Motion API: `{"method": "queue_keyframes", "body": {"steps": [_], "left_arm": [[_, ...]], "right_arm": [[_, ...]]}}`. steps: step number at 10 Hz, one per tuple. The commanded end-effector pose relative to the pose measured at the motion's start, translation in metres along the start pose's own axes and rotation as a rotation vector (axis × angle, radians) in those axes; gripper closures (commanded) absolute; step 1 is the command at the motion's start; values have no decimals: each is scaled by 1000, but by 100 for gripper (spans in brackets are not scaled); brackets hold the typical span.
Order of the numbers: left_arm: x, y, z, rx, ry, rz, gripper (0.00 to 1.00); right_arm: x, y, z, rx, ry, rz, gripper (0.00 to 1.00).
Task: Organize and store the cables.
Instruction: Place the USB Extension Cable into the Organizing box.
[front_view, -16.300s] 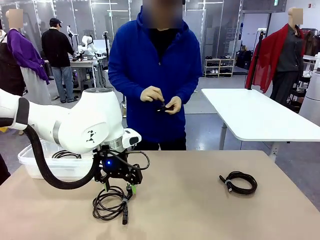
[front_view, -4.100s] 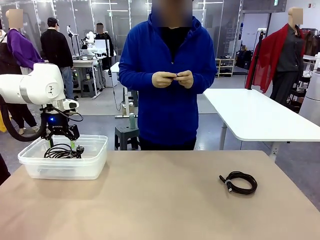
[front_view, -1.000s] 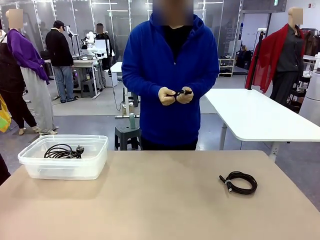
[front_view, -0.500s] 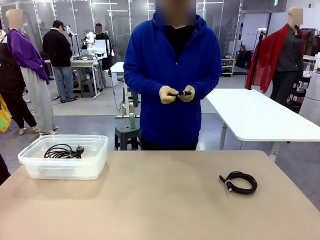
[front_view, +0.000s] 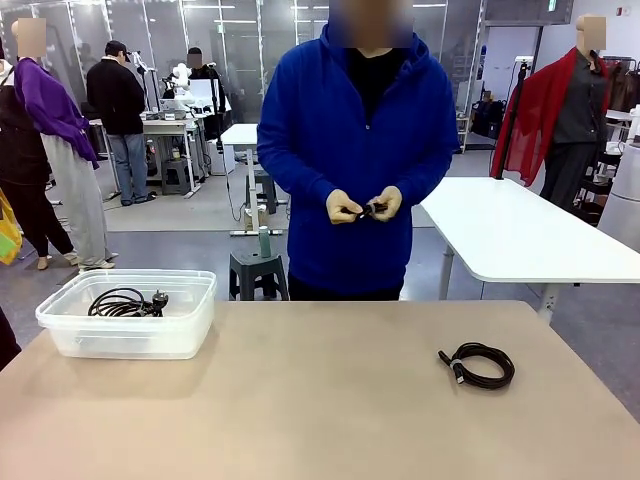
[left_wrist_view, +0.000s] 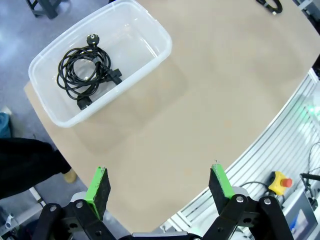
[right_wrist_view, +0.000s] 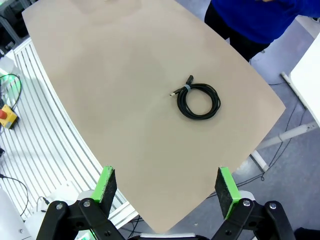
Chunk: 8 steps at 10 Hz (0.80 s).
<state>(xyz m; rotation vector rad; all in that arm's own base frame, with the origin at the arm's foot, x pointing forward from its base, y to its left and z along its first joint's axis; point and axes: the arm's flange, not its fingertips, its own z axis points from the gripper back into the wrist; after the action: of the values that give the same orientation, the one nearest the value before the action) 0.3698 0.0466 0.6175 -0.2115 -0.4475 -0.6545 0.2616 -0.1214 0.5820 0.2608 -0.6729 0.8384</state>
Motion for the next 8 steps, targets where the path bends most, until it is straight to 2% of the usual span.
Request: {"method": "queue_keyframes", "body": {"steps": [1, 6, 8], "left_arm": [[-1, 1, 2, 6, 0, 4, 0], [-1, 1, 2, 6, 0, 4, 0], [-1, 1, 2, 6, 0, 4, 0]], "right_arm": [[0, 1, 0, -7, 1, -2, 0], [0, 0, 0, 0, 0, 0, 0], [28, 5, -41, -6, 95, -39, 0]]}}
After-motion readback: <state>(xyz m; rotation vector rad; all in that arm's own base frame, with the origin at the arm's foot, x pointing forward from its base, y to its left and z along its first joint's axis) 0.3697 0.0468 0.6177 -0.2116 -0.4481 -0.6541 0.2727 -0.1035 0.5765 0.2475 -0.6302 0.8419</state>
